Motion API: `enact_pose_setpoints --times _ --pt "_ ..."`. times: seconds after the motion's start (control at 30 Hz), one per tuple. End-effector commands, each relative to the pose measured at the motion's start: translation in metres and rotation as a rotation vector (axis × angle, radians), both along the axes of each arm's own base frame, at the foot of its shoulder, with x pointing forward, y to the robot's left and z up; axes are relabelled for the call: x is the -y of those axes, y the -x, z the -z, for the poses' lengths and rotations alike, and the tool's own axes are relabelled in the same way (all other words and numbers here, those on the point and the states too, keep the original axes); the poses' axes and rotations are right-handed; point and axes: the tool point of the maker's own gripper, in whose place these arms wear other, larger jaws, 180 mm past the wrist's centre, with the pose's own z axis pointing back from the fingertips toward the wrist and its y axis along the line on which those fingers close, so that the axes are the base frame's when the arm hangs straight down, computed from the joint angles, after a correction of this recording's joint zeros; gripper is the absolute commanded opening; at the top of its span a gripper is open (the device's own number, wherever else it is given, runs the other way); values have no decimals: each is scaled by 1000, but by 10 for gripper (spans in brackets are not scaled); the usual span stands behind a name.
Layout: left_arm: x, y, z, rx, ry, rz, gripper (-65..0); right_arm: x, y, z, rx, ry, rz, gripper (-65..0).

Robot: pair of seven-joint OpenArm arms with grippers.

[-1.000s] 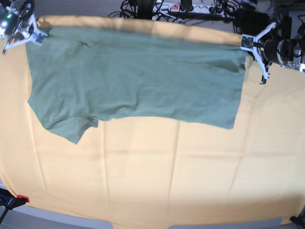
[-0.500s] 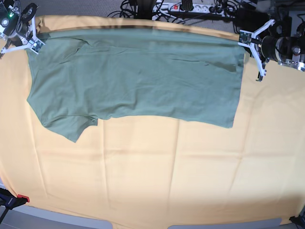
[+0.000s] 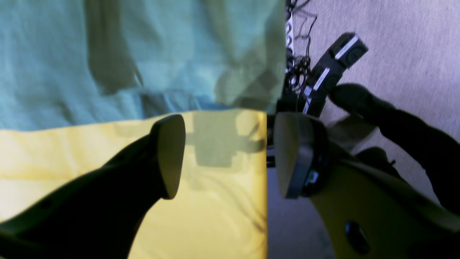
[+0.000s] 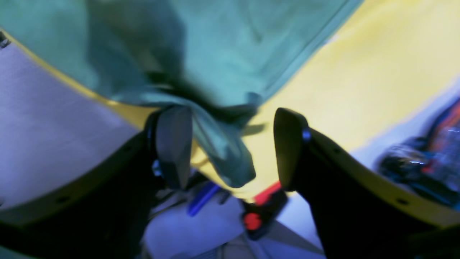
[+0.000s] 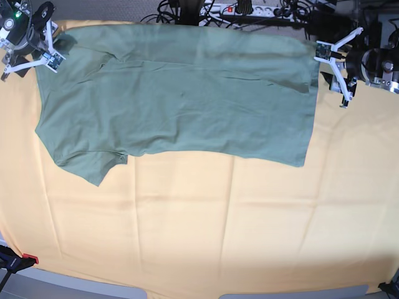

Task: Fold the T-shirt properly
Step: 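Release the edge and move both grippers to the opposite long edge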

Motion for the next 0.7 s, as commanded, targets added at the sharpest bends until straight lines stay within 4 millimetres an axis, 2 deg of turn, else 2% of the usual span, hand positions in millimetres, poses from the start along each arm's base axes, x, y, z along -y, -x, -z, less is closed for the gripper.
enact_pose_setpoints --times 0.0,0.2,0.43,0.53,0.67 --pt "-4 -12 -9 46 -12 -12 -260 6 -10 -11 44 52 -18 -271" --pt "0 -41 -19 171 21 -89 -260 25 -33 -32 202 181 -13 -271" --pt "16 -93 -45 341 126 -258 -260 40 -64 -68 449 289 28 -271" --pt "19 -111 -52 389 159 -287 -279 39 -80 -81 535 281 38 -271" --pt "20 -130 -54 423 197 -340 -286 28 -104 -95 651 208 26 -271"
